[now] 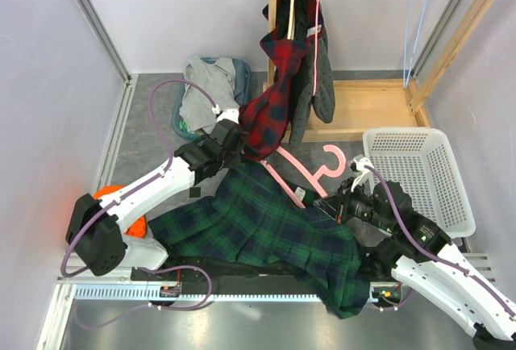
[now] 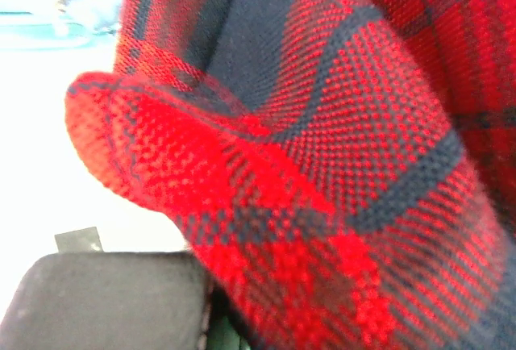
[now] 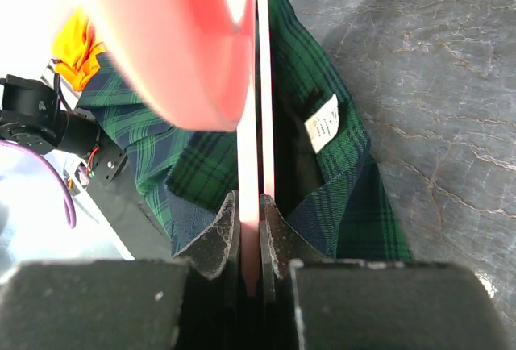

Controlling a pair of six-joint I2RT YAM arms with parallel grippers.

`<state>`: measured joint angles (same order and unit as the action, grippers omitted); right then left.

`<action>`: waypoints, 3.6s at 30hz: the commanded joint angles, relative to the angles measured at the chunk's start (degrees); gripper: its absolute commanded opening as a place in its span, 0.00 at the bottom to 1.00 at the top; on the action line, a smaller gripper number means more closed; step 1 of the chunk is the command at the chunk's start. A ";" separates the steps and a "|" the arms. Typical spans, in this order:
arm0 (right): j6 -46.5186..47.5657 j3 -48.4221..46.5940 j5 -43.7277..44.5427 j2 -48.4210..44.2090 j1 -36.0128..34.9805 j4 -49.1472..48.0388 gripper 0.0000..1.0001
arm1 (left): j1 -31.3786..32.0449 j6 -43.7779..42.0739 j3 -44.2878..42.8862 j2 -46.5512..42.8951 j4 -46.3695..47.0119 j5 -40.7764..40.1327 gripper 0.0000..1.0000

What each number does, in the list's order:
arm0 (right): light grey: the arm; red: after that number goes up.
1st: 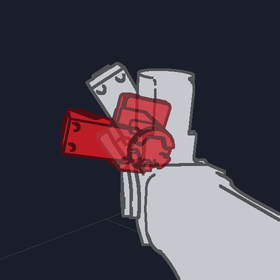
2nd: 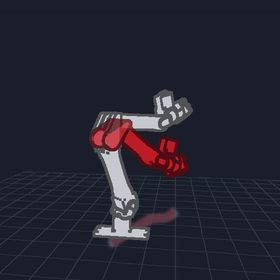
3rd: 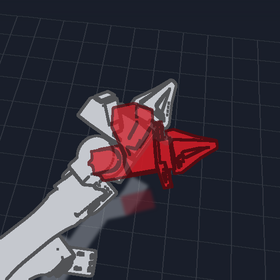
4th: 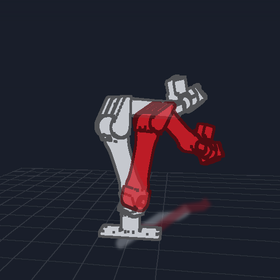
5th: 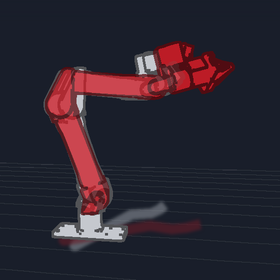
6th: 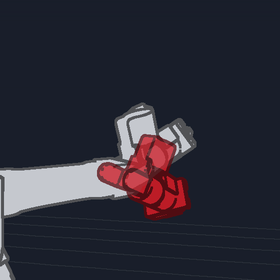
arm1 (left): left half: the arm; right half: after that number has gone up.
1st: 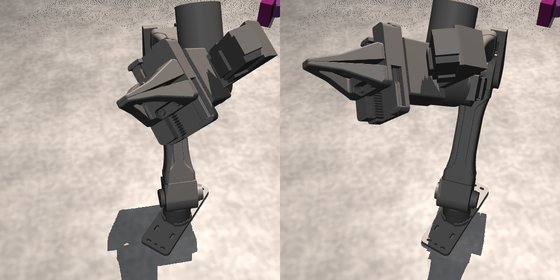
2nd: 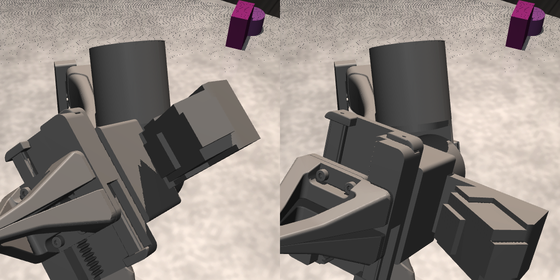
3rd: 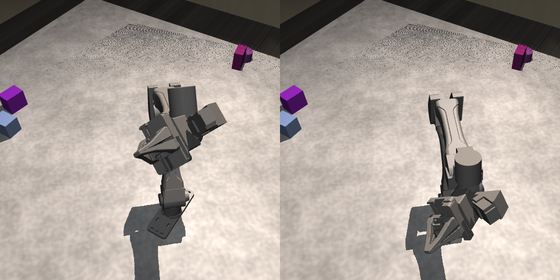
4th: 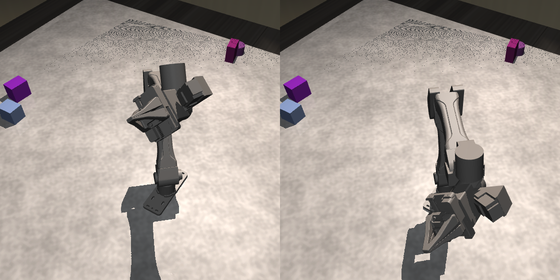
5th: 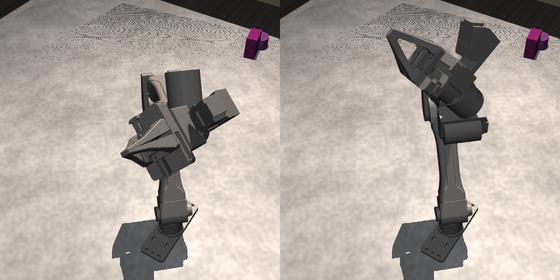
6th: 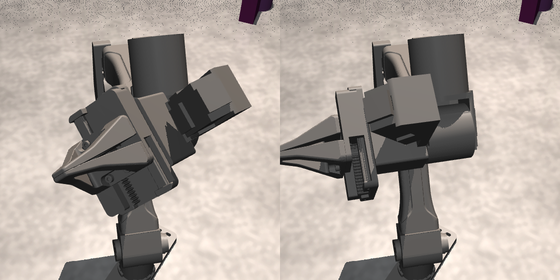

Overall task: Place the skirt on the hanger
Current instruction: Hang the skirt on the hanger.

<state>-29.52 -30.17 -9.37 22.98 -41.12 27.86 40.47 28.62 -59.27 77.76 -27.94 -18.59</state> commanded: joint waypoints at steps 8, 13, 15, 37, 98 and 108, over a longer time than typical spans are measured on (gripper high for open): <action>2.01 -2.17 -9.87 -1.18 -0.18 -2.81 0.00 | -2.76 -3.49 -5.95 -2.26 -2.20 -6.63 0.02; 2.27 -2.87 -12.95 -1.54 -0.18 -1.67 0.00 | -4.34 -3.83 -8.84 -1.29 -2.12 -7.07 0.02; 2.71 -2.87 -13.92 -1.19 -0.18 -1.32 0.00 | -4.43 -4.45 -9.55 -1.20 -2.20 -6.64 0.02; 4.82 -3.05 -21.84 13.93 -1.58 -5.88 0.00 | -4.43 -2.26 3.62 -11.74 -2.81 2.32 0.02; 15.72 -13.86 3.13 27.12 -21.01 -34.62 0.00 | -4.35 -19.29 -14.64 -37.24 -11.70 21.32 0.93; 14.93 -13.25 3.48 28.78 -21.01 -29.88 0.00 | -4.35 -5.61 -11.59 -32.58 -23.81 3.20 0.94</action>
<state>-14.72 -41.52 -6.74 51.16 -62.04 2.28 36.34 15.92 -74.67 41.67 -44.10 -8.21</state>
